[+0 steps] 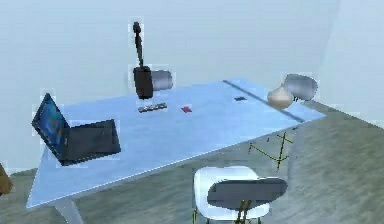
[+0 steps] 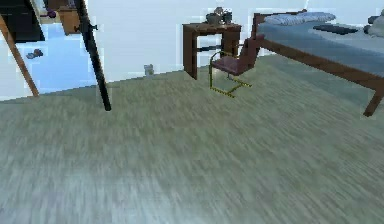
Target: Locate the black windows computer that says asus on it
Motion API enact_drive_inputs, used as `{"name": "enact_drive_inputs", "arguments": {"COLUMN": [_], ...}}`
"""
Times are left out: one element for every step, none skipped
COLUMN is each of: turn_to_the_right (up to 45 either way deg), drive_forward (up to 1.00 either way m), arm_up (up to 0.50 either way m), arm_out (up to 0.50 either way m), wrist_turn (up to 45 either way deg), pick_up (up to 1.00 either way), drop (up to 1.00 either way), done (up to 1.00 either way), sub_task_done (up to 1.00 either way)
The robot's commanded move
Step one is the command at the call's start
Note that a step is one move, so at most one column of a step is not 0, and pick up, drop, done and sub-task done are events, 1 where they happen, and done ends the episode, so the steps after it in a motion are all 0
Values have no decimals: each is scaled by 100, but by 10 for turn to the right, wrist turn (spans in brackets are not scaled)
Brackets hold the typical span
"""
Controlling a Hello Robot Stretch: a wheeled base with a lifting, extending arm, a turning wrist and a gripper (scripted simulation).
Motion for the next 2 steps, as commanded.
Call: {"name": "enact_drive_inputs", "arguments": {"turn_to_the_right": [-300,0], "drive_forward": [0,0], "arm_up": [0,0], "arm_out": [0,0], "wrist_turn": [0,0], "pick_up": [0,0], "drop": [0,0], "done": [0,100], "sub_task_done": [0,0]}}
